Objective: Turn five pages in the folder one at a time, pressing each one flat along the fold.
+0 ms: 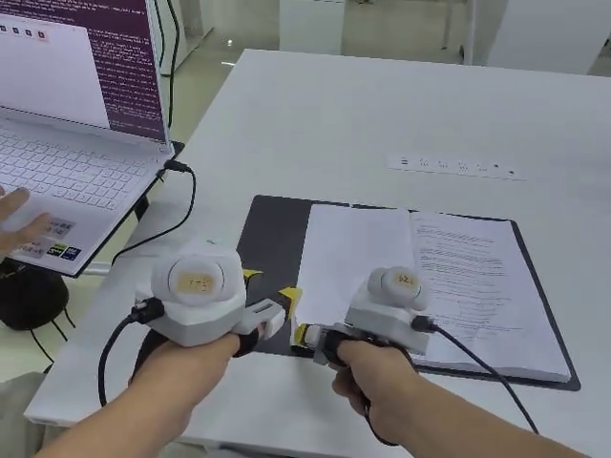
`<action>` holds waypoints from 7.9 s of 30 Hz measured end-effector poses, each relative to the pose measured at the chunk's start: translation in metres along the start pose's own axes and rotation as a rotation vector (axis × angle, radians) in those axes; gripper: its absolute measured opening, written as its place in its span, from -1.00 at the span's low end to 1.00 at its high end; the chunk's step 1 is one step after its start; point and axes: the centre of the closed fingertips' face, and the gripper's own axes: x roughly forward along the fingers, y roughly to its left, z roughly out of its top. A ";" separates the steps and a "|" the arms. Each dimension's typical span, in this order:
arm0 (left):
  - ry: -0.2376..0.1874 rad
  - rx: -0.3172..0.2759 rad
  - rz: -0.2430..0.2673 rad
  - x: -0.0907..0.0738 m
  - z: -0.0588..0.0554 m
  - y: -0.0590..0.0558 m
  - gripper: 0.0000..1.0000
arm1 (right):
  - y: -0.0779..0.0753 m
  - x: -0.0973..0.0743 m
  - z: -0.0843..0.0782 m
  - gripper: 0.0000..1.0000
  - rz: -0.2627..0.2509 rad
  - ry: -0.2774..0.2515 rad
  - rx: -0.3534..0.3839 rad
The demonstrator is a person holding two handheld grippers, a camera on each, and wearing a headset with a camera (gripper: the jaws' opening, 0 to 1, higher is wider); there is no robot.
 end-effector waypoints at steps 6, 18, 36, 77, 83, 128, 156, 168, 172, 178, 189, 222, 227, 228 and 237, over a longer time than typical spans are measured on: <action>0.019 0.011 0.006 0.007 -0.004 -0.004 -0.40 | 0.011 -0.007 -0.005 -0.91 0.077 -0.010 -0.003; 0.125 0.025 -0.001 0.055 -0.034 -0.029 -0.44 | -0.038 -0.062 0.031 -1.00 0.013 -0.130 -0.064; 0.124 0.000 0.133 0.079 -0.078 -0.032 -0.46 | -0.109 -0.093 0.112 -1.00 -0.065 -0.306 -0.171; 0.034 0.009 0.141 0.080 -0.080 -0.028 -0.47 | -0.132 -0.022 0.214 -1.00 -0.082 -0.363 -0.385; 0.031 0.001 0.145 0.081 -0.081 -0.028 -0.47 | -0.144 -0.005 0.247 -1.00 -0.108 -0.389 -0.363; 0.022 -0.014 0.146 0.080 -0.080 -0.028 -0.48 | -0.133 -0.033 0.202 -1.00 -0.076 -0.394 -0.308; 0.017 0.004 0.146 0.080 -0.080 -0.028 -0.49 | -0.120 -0.066 0.135 -1.00 -0.043 -0.386 -0.203; 0.016 0.004 0.146 0.078 -0.079 -0.029 -0.49 | -0.114 -0.079 0.098 -1.00 -0.002 -0.329 -0.192; 0.018 0.004 0.146 0.078 -0.079 -0.030 -0.49 | -0.116 -0.080 0.092 -1.00 0.009 -0.311 -0.184; 0.018 0.002 0.147 0.077 -0.079 -0.030 -0.49 | -0.116 -0.086 0.077 -1.00 0.020 -0.275 -0.133; 0.024 -0.003 0.150 0.077 -0.079 -0.030 -0.49 | -0.116 -0.100 0.046 -1.00 0.022 -0.169 -0.061; 0.068 -0.280 -0.072 0.016 0.004 -0.088 -0.12 | -0.061 -0.255 0.091 -1.00 -0.074 -0.394 0.054; 0.037 -0.271 -0.052 0.000 0.019 -0.088 0.05 | -0.075 -0.277 0.095 -0.82 -0.168 -0.438 0.023; 0.027 -0.270 -0.045 -0.005 0.022 -0.087 0.10 | -0.078 -0.280 0.095 -0.72 -0.185 -0.445 0.008; 0.027 -0.147 0.010 -0.025 0.025 -0.075 0.68 | -0.098 -0.297 0.093 0.49 -0.406 -0.409 -0.387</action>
